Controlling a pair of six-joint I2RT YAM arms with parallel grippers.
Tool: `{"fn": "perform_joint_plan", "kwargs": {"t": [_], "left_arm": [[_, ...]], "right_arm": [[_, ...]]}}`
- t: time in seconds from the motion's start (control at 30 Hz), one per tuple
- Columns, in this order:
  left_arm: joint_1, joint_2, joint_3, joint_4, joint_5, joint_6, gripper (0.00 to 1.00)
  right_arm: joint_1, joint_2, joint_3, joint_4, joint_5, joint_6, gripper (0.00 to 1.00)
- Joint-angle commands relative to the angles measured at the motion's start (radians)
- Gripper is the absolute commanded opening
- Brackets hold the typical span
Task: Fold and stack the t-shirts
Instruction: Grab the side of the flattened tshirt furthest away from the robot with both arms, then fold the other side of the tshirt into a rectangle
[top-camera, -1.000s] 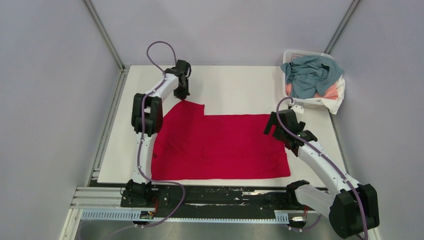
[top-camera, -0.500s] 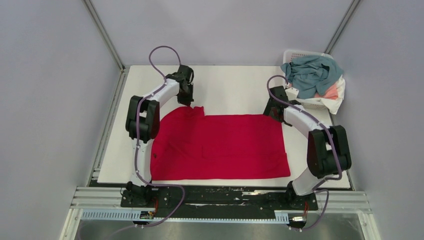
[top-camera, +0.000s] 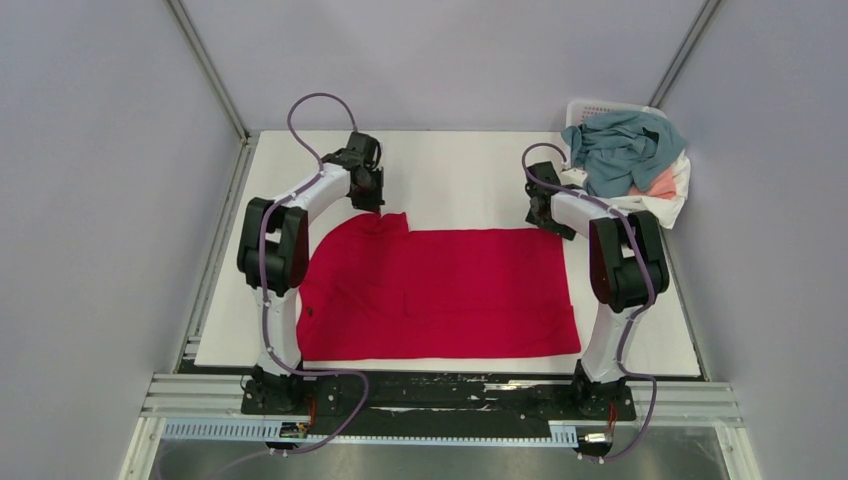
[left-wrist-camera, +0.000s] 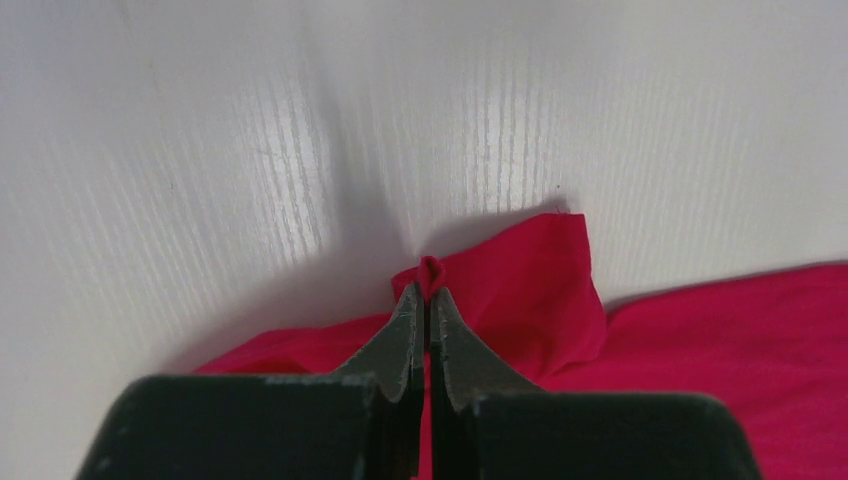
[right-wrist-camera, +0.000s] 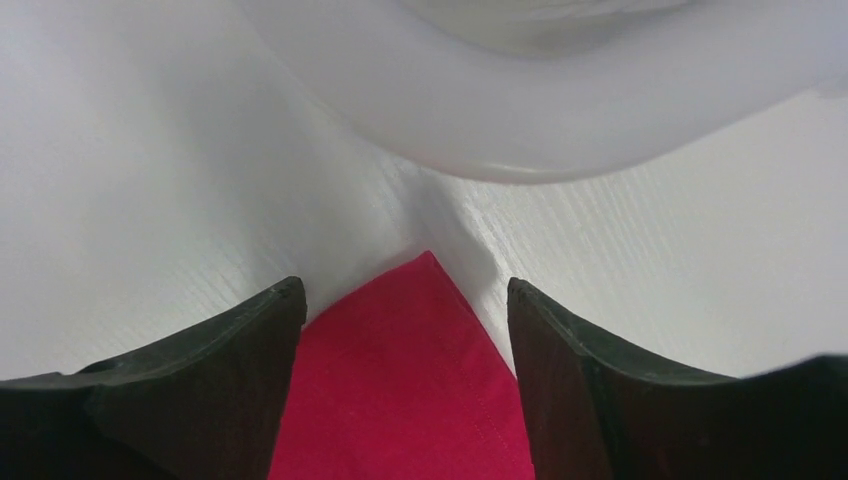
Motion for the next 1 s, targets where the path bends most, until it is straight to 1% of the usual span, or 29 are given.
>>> {"fn": "perform_joint_plan", "kwargs": {"t": [0.0, 0.07, 0.27, 0.33, 0.53, 0.67, 0.7, 0.8, 0.97], "left_arm": [[-0.007, -0.084, -0.025, 0.048, 0.045, 0.017, 0.0], [-0.009, -0.094, -0.029, 0.048, 0.051, 0.016, 0.0], [-0.013, -0.133, -0.056, 0.054, 0.042, 0.004, 0.0], [-0.016, -0.15, -0.07, 0.061, 0.046, -0.001, 0.0], [-0.021, -0.208, -0.129, 0.092, 0.067, -0.008, 0.0], [-0.024, -0.25, -0.159, 0.096, 0.068, -0.007, 0.0], [-0.025, -0.268, -0.176, 0.099, 0.066, -0.007, 0.0], [-0.033, -0.312, -0.219, 0.11, 0.058, -0.016, 0.0], [-0.071, -0.434, -0.343, 0.135, 0.025, -0.044, 0.0]], "right_arm": [[-0.009, 0.024, 0.03, 0.016, -0.012, 0.021, 0.69], [-0.01, 0.016, 0.016, 0.015, -0.027, 0.018, 0.57], [-0.01, -0.06, -0.076, 0.017, -0.035, 0.045, 0.48], [-0.011, -0.078, -0.094, 0.017, -0.031, 0.049, 0.43], [-0.011, -0.07, -0.092, 0.022, -0.011, 0.051, 0.21], [-0.011, -0.08, -0.08, 0.027, -0.037, 0.03, 0.03], [-0.012, -0.093, -0.083, 0.031, -0.047, 0.021, 0.0], [-0.001, -0.151, -0.109, 0.042, -0.066, -0.005, 0.0], [0.046, -0.272, -0.193, 0.044, -0.059, -0.052, 0.0]]}}
